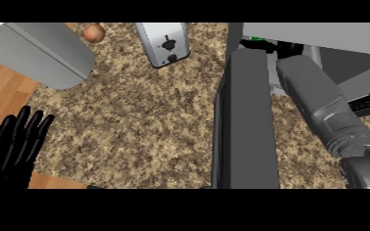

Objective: Pick up the milk, place it into the microwave and close the microwave

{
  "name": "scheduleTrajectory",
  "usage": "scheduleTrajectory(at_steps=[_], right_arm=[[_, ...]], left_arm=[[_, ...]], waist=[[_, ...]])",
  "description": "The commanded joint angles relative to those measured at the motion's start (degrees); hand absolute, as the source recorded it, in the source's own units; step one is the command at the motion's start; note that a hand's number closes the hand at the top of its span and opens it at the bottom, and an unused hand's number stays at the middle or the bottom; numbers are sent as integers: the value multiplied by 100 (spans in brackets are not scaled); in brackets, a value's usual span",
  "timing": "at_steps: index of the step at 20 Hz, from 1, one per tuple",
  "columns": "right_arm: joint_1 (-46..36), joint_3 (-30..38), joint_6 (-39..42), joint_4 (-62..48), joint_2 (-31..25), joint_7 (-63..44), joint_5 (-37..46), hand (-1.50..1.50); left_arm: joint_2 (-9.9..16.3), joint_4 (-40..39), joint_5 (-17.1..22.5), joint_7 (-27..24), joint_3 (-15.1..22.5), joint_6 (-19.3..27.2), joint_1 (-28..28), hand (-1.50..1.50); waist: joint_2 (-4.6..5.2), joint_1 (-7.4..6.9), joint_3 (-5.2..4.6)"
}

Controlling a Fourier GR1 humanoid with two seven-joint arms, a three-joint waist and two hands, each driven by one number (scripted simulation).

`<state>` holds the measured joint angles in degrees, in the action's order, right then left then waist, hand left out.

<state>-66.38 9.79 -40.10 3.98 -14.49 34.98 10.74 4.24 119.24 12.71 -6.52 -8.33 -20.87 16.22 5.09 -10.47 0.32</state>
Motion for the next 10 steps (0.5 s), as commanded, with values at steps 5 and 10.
scheduleTrajectory(at_steps=[5, 10], right_arm=[[-23, 247, 1029, 3, 108, 0, -263, -150], [11, 363, 1049, 24, 173, 40, -361, -150]], left_arm=[[-8, -41, -133, 40, 92, 33, -107, -150], [-143, -34, -359, 36, 380, 80, -174, -150]], waist=[[-23, 13, 11], [-42, 62, 9]])
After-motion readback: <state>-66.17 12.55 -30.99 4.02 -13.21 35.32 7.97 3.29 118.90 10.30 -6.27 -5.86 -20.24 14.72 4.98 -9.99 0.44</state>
